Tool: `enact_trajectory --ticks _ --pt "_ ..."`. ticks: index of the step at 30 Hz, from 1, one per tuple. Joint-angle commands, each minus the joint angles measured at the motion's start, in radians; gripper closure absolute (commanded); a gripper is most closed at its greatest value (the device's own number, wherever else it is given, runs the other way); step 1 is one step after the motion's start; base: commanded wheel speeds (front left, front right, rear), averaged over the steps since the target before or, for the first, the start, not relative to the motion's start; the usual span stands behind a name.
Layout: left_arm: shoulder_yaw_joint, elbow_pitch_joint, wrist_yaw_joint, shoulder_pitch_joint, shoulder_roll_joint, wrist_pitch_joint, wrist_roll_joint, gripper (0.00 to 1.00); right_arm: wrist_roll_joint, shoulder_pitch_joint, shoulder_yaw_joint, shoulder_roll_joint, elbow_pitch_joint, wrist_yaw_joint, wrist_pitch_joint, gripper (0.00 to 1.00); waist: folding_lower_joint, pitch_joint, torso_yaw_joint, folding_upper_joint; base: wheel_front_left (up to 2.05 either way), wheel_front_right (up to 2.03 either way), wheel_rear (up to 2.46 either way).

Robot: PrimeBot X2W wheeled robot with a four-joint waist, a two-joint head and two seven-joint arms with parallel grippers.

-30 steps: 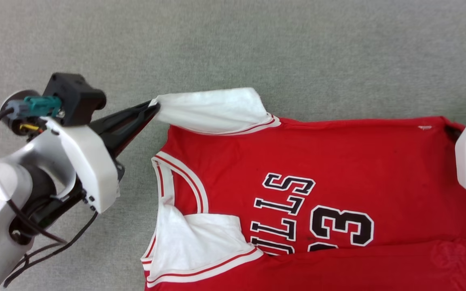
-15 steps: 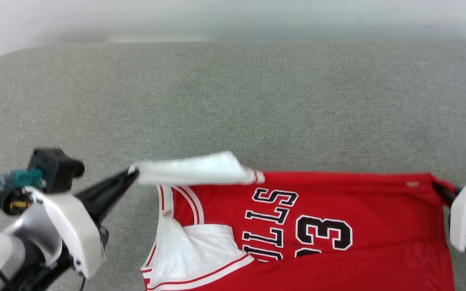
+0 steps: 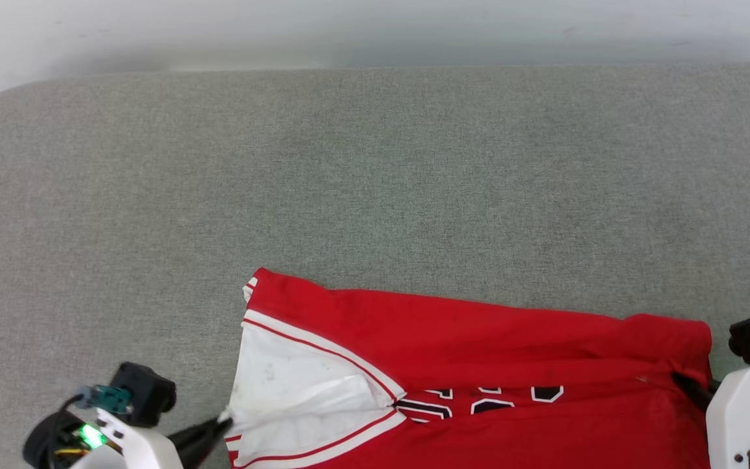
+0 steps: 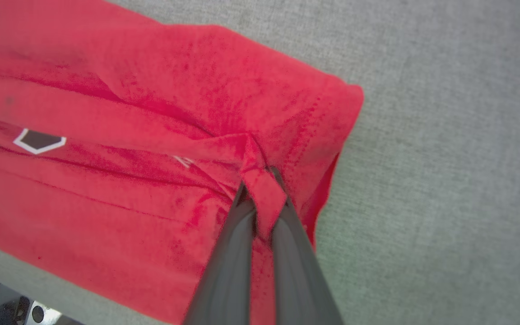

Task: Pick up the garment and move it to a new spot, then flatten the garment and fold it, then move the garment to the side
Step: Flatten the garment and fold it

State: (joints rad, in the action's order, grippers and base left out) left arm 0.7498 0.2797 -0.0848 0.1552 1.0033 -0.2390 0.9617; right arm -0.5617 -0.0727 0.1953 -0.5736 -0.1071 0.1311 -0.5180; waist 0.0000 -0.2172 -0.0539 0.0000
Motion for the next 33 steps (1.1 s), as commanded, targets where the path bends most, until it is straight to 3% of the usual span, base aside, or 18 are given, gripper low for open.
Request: enact_trajectory --ticks 1,7,17,18,19,20,21,28,33 --pt "0.009 -0.009 0.003 -0.01 -0.015 -0.003 -0.002 1.0 0.001 0.017 0.006 -0.013 0.003 -0.001 -0.005 1.0 0.0 0.0 0.0 0.0 0.0 0.0 0.0" --pt "0.051 -0.091 0.031 0.0 -0.077 0.001 -0.021 1.0 0.016 0.039 0.043 -0.056 -0.002 -0.001 -0.021 1.0 0.0 0.005 -0.003 0.0 0.0 0.0 0.0" --pt "0.096 -0.197 0.065 0.025 -0.148 0.008 -0.049 1.0 -0.015 0.044 0.112 -0.06 -0.021 0.0 -0.021 1.0 0.0 0.008 -0.014 0.0 0.0 0.0 0.0" --pt "0.1 -0.208 0.067 0.026 -0.154 0.012 -0.053 0.92 -0.017 0.045 0.121 -0.061 -0.022 0.0 -0.021 1.0 0.0 0.01 -0.014 0.0 0.0 0.0 0.0" --pt "0.104 -0.216 0.068 0.026 -0.158 0.013 -0.058 0.37 -0.02 0.048 0.128 -0.062 -0.026 0.0 -0.022 0.97 0.0 0.012 -0.015 0.0 0.0 0.0 0.0" --pt "0.106 -0.226 0.069 0.026 -0.163 0.014 -0.06 0.0 -0.028 0.054 0.124 -0.057 -0.039 0.0 -0.029 0.55 0.0 0.017 -0.015 0.0 0.0 0.0 0.0" --pt "0.11 -0.237 0.065 0.022 -0.166 0.012 -0.06 0.0 -0.038 0.065 0.118 -0.047 -0.053 0.0 -0.039 0.0 0.0 0.026 -0.015 0.0 0.0 0.0 0.0" --pt "0.089 -0.252 0.039 0.005 -0.195 0.086 -0.069 0.0 -0.079 0.066 0.062 -0.028 -0.006 -0.001 -0.07 0.0 0.0 0.086 -0.014 0.0 0.0 0.0 0.0" --pt "0.022 -0.23 0.001 0.006 -0.214 0.241 -0.098 0.0 -0.099 0.075 -0.015 -0.005 0.062 -0.001 -0.083 0.0 0.0 0.104 -0.014 0.0 0.0 0.0 0.0"
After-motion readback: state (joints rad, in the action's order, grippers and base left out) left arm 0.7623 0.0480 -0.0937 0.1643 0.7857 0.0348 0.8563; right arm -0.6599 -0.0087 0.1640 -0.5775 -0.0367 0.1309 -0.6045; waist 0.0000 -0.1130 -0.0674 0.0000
